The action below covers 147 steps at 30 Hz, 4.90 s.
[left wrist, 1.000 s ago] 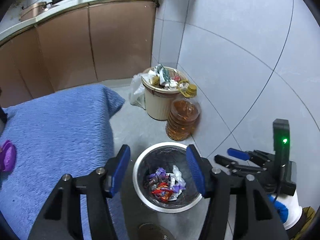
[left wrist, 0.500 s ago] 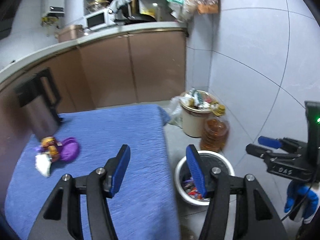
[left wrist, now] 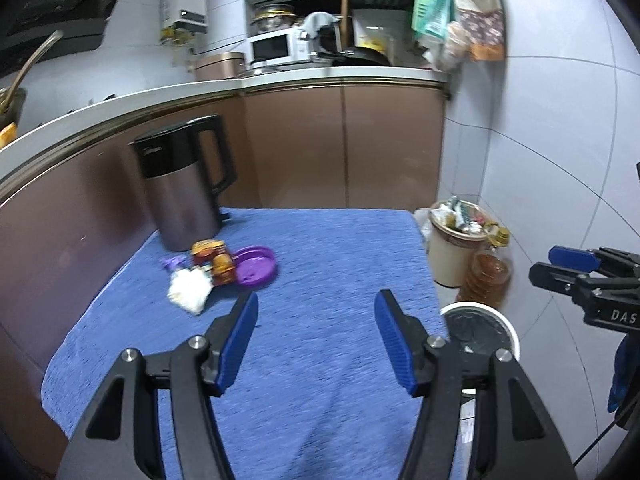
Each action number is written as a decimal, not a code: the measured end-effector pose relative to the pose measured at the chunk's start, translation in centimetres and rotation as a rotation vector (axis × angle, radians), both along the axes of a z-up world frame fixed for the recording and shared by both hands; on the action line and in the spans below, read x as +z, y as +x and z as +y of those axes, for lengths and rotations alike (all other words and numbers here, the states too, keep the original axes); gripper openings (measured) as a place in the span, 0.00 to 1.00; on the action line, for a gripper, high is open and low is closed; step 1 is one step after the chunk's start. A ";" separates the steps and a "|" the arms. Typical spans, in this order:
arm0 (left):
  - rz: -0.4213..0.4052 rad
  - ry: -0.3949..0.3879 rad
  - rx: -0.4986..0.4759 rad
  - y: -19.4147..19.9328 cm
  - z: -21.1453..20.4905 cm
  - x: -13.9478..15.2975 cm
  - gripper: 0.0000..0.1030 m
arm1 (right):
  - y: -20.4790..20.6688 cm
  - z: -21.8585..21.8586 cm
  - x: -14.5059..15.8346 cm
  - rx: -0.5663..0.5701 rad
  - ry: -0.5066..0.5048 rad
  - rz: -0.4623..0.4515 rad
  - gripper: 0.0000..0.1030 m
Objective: Collect trash
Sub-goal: 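Move both open tools back toward the remaining items on the towel, then grasp the white tissue with the left tool while the right tool grasps the brown snack bag, then carry tissue and snack bag over the steel bin and open both tools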
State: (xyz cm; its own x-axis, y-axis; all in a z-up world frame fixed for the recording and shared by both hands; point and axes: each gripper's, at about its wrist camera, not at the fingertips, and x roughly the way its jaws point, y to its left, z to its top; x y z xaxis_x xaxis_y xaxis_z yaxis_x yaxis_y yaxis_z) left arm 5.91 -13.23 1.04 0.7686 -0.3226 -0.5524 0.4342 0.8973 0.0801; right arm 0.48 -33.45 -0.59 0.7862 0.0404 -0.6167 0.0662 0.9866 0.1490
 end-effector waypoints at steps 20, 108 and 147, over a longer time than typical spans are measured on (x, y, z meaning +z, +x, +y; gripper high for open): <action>0.045 -0.019 0.177 3.1 11.5 -3.1 0.63 | 4.2 8.3 0.1 0.130 -0.055 0.055 0.57; 0.328 -0.300 0.218 12.8 18.4 -7.8 0.12 | 18.9 13.6 -3.3 0.367 0.130 0.090 0.18; 0.301 0.066 -0.380 1.3 -17.6 -6.2 0.12 | -4.6 -13.0 -9.5 -0.292 0.179 0.045 0.19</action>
